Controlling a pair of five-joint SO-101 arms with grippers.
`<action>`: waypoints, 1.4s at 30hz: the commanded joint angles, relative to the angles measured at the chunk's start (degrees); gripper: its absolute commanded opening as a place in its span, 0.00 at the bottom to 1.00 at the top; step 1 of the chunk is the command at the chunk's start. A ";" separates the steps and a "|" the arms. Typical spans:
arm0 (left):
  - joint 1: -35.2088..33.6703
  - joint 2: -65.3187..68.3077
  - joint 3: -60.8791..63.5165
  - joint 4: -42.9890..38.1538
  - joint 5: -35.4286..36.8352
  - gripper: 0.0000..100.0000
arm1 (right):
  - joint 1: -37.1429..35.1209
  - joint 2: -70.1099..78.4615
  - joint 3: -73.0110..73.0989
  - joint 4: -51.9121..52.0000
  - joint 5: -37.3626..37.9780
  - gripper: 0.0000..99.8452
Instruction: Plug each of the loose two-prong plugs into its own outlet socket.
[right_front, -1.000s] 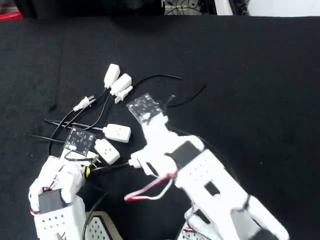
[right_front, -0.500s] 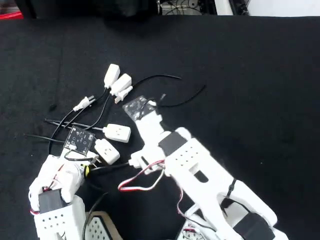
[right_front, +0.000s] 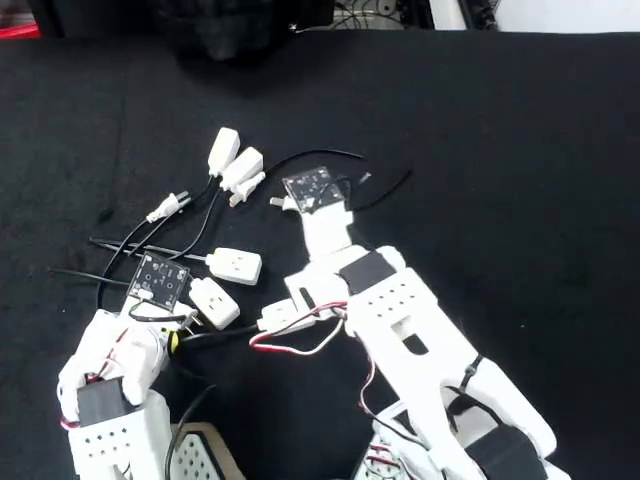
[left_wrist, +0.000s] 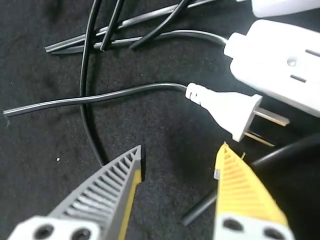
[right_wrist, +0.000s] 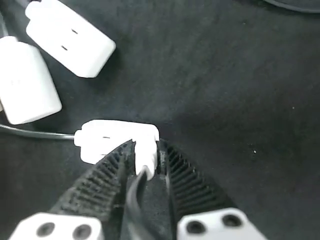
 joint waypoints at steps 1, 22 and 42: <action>-0.84 -0.09 0.22 -0.97 -0.26 0.23 | 1.41 0.04 2.15 -3.08 -0.62 0.01; -0.92 -0.09 0.31 -1.58 -0.26 0.23 | -1.23 -17.71 7.60 0.53 -2.29 0.01; -0.92 -0.09 0.31 -1.67 -0.26 0.23 | -3.60 -12.88 15.34 -9.85 -4.92 0.01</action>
